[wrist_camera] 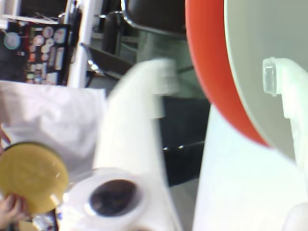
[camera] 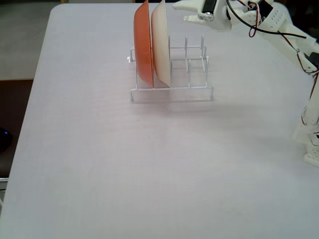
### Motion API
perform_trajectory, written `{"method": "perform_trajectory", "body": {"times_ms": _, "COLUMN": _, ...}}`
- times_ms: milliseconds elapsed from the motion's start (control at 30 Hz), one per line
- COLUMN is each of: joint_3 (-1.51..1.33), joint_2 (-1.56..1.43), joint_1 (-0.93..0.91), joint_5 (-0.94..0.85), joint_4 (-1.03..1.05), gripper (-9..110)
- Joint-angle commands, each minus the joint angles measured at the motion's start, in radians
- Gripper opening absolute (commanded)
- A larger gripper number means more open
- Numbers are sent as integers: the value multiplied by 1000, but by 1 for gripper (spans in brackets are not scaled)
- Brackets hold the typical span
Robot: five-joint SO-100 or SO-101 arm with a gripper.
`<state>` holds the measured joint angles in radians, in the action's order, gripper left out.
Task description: Could you take three plates?
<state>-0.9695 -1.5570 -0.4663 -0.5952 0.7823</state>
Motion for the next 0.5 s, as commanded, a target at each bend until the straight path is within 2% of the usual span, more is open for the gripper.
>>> {"method": "perform_trajectory", "body": {"times_ms": 0, "joint_3": 106, "joint_2": 17, "joint_1": -6, "joint_5": -9, "joint_4": -18, "gripper": 30}}
{"method": "perform_trajectory", "body": {"times_ms": 467, "joint_3": 407, "joint_2": 290, "joint_1": 3, "joint_5": 3, "joint_4": 43, "gripper": 30}}
